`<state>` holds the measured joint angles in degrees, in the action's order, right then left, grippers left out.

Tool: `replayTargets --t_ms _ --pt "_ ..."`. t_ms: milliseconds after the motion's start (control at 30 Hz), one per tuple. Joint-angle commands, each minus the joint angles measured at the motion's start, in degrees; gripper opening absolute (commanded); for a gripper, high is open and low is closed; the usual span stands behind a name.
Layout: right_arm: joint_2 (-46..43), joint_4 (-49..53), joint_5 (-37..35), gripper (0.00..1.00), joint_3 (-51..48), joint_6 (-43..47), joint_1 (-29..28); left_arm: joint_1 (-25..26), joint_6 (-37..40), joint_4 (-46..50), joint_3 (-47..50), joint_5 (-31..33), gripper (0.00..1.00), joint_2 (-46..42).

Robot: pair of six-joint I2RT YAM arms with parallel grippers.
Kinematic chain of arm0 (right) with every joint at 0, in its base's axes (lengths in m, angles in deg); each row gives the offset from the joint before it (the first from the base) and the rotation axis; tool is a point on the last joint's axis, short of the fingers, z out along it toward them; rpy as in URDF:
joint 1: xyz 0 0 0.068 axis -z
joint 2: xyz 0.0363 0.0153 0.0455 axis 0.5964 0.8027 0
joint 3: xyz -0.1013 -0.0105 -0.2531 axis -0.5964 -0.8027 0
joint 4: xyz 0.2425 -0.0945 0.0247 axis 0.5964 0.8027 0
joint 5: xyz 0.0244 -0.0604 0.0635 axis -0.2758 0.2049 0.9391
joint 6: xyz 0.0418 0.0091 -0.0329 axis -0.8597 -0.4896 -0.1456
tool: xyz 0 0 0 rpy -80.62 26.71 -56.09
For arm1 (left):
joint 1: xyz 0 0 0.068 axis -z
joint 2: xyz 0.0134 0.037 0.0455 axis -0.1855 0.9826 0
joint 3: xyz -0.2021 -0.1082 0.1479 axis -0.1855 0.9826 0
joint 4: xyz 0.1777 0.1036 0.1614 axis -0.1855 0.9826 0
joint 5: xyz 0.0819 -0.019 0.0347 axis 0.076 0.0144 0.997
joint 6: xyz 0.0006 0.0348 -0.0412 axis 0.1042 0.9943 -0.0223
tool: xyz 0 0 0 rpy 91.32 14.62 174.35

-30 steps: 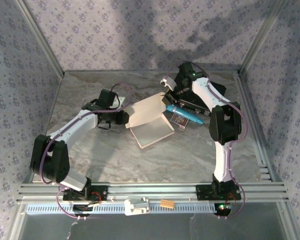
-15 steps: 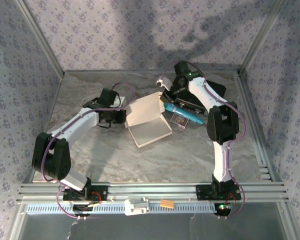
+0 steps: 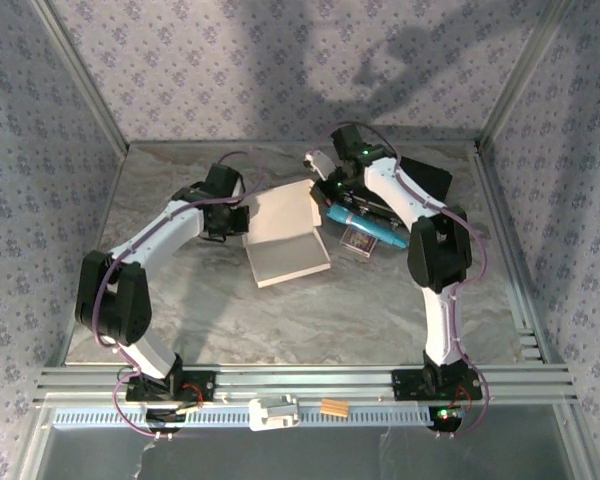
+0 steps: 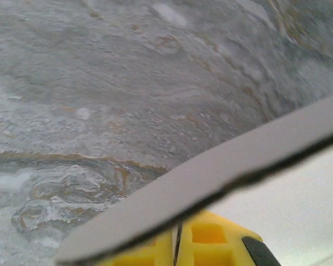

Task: Fold the paper box

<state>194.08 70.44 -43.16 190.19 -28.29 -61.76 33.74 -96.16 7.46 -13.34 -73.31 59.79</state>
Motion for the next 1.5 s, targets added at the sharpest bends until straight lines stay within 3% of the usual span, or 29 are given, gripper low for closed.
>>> replayTargets --t_ms 0,33,233,533,700,1033,1200,1467 --pt "-2.8 -2.7 -8.7 0.00 -1.4 -14.6 -4.2 0.9 -9.2 -0.9 -4.5 2.6 0.00 0.9" --pt "-3.1 -4.1 -12.8 0.00 -1.9 -18.9 -4.9 0.9 -10.1 -1.6 -4.8 2.8 0.00 1.1" --pt "-1.9 -10.7 -14.6 0.00 -0.7 -33.8 -6.0 -1.0 -10.1 -4.7 -8.1 2.6 0.00 4.3" --pt "4.2 -15.3 -21.5 0.00 7.5 -39.9 -9.9 -6.3 -5.1 -12.9 -13.4 -4.8 0.00 10.7" --pt "4.0 -24.9 -19.7 0.00 0.8 -42.7 -10.0 -7.2 -4.7 -21.5 -9.2 -8.6 0.00 12.1" --pt "-0.6 -35.8 -25.9 0.00 -11.9 -48.5 -12.7 -6.1 -7.5 -31.3 0.3 -9.5 0.00 7.5" --pt "-1.4 -36.7 -27.6 0.00 -14.2 -50.9 -13.9 -5.9 -7.8 -33.6 4.3 -9.8 0.00 5.6" --pt "3.0 -21.7 -33.1 0.00 0.5 -59.0 -15.5 -5.9 -11.0 -28.6 -1.4 -9.4 0.00 7.7"
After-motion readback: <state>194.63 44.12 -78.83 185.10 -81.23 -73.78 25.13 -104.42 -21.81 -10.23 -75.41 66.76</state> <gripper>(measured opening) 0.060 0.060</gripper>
